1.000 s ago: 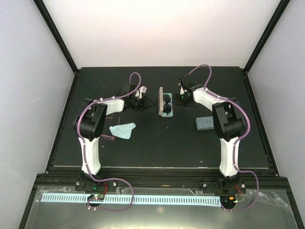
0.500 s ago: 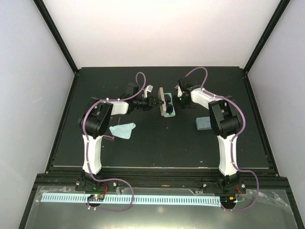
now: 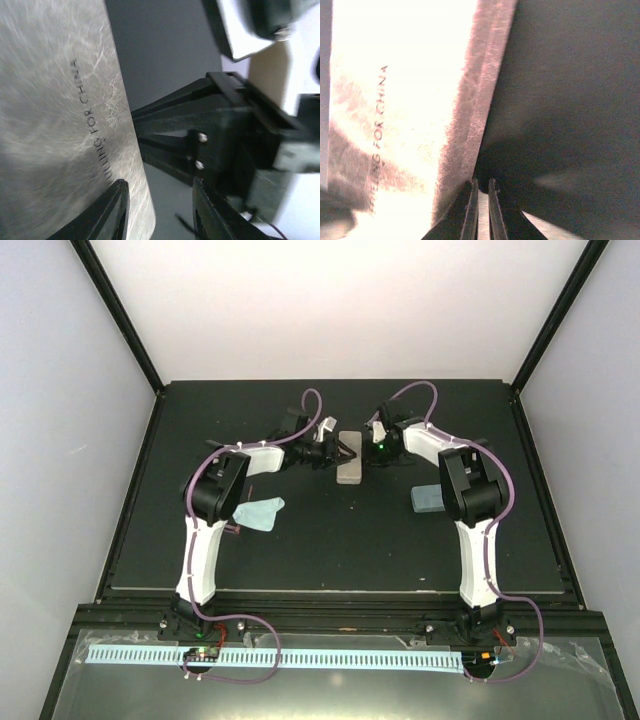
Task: Organize the sunglasses
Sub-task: Close the sunglasses case at the center of the board, then move the sunglasses case at the center of the board.
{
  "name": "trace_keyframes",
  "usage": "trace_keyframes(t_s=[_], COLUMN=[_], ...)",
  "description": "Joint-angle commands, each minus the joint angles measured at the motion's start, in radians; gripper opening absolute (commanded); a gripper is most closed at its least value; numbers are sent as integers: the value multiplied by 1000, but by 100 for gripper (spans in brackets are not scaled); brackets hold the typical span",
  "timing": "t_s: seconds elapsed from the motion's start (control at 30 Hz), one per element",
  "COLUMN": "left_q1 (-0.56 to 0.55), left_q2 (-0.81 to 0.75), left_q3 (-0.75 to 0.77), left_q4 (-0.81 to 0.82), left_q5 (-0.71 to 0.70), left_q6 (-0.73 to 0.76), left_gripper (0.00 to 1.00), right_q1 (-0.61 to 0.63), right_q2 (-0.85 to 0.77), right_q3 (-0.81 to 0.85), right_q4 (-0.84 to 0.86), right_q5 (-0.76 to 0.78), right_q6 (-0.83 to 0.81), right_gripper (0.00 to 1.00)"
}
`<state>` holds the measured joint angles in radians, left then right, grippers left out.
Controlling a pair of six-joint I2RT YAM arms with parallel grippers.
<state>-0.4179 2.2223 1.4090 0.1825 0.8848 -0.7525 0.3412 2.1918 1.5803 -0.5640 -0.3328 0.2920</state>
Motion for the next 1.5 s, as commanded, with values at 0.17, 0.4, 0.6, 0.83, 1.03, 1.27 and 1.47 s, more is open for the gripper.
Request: trace_keyframes(t_s=[0.17,0.4,0.6,0.83,1.03,1.27,1.47], left_q1=[-23,6,7,7,7,6,5], left_q2=[4,-232,-491,-793,-1021,-1123,-1104], left_q3=[31,-10,-134,-398,-555,-668,-682], left_q4=[-210,-330,-446,-466,-485,-428,-405], left_q5=[-74,-228,-478,-464,-472,-444,-410], left_q6=[77,237,375,458,405,335,316], left_gripper=[35,39,59,99,99,99,99], right_q1=[13,12,6,-110,-222,-243,-221], right_q2=[-51,-313,-478,-598,-567,-448,-408], right_q3=[-47,-189,-318,-516,-548,-486,-483], right_q4=[27,105,101,132,92,21,-57], right_q5=[103,424,607,654,712,766,813], right_q6=[58,116,117,201,320,380,399], right_gripper=[10,19,55,89,95,100,100])
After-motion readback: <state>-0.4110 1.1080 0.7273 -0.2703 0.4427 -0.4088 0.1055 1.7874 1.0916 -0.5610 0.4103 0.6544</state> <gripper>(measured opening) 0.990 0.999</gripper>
